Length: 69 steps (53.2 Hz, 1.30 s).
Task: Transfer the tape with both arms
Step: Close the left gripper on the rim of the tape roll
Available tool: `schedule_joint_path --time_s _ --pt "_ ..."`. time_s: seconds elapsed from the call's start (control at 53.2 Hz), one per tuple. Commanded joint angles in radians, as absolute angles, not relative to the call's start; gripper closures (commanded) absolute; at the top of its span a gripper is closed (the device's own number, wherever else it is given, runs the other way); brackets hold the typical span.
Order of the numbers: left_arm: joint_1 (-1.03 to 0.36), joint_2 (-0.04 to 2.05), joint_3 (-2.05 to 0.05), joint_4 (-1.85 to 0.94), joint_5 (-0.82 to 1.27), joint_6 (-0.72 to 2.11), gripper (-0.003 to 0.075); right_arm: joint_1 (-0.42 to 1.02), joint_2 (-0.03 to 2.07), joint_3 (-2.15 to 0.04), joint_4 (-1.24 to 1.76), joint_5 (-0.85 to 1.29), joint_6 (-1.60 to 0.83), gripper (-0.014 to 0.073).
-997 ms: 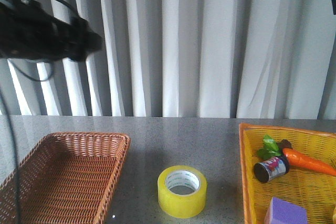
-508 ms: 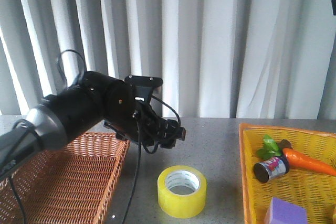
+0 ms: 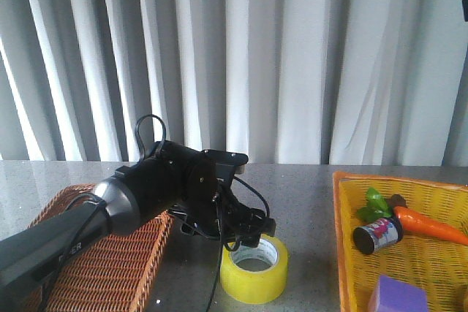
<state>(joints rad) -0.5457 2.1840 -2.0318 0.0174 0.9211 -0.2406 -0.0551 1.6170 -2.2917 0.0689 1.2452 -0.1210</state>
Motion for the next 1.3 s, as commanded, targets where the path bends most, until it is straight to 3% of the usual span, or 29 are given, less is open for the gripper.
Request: schedule_joint_path --time_s 0.0,0.451,0.602,0.978,1.147,1.279 --pt "-0.549 2.136 -2.067 0.017 0.890 -0.254 0.0145 -0.058 1.582 -2.314 0.067 1.185 -0.132 0.0603" --pt "-0.549 2.183 -2.067 0.088 0.918 -0.347 0.0171 -0.058 1.582 -2.314 0.067 1.184 -0.132 0.0602" --pt "-0.549 2.186 -2.067 0.116 0.916 -0.384 0.0262 -0.058 1.582 -2.314 0.067 1.184 -0.132 0.0601" --pt "-0.549 2.186 -2.067 0.119 0.910 -0.384 0.0598 -0.058 1.582 -2.314 0.067 1.184 -0.132 0.0601" --pt "-0.549 2.184 -2.067 0.119 0.909 -0.383 0.0674 -0.058 1.582 -2.314 0.067 1.184 -0.132 0.0601" --pt "-0.549 2.182 -2.080 0.119 0.912 -0.383 0.0686 -0.058 1.582 -2.314 0.067 1.184 -0.132 0.0601"
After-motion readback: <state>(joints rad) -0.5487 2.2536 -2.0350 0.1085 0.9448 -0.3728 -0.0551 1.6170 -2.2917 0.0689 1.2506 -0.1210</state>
